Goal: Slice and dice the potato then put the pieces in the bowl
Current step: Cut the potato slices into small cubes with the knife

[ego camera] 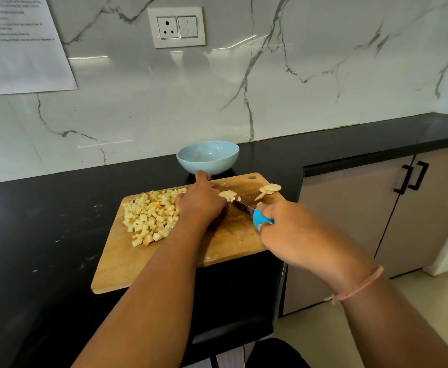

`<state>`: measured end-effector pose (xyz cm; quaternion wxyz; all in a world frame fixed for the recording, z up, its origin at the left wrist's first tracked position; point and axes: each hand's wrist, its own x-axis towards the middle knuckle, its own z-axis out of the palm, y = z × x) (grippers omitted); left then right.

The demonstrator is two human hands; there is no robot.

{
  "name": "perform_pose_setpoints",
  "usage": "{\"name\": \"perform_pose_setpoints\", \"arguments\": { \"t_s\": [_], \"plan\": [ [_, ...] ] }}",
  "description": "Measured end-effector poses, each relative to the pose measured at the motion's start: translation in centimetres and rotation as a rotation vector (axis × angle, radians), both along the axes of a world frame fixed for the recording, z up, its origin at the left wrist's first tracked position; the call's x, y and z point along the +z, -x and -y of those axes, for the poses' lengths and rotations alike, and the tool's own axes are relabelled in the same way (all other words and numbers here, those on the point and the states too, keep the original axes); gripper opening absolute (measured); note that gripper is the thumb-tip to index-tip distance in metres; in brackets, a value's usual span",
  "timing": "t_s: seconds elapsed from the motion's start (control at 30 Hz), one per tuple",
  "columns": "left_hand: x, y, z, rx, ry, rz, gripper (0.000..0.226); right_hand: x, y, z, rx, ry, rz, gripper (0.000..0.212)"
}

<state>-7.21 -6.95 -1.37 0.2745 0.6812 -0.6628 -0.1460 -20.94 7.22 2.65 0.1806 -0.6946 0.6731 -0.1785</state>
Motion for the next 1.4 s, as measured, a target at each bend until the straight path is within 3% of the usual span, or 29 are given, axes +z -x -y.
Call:
{"name": "perform_pose_setpoints", "arguments": {
  "t_s": [0.37,0.57,0.77,1.07,1.4],
  "plan": [
    [0.6,0.2,-0.7,0.068,-0.019,0.013,0.067,-0.4,-2.6,3.7,-0.018,0.028,-0.032,0.04],
    [0.5,0.2,-0.8,0.056,0.013,0.022,0.065,-0.4,-1.0,0.6,0.035,-0.021,-0.013,0.057],
    [0.1,-0.5,0.0,0.042,0.012,-0.053,0.059,0.4,-0.4,0.4,0.017,0.022,-0.013,0.047],
    [-0.3,-0.4,0.4,0.092,0.039,-0.093,0.052,-0.8,-2.5,4.2,0.014,0.043,-0.023,0.051],
    [-0.5,-0.2,0.4,0.103,0.085,-0.059,0.046,-1.4,-2.2,2.0,0.064,0.016,-0.027,0.055]
  ]
}}
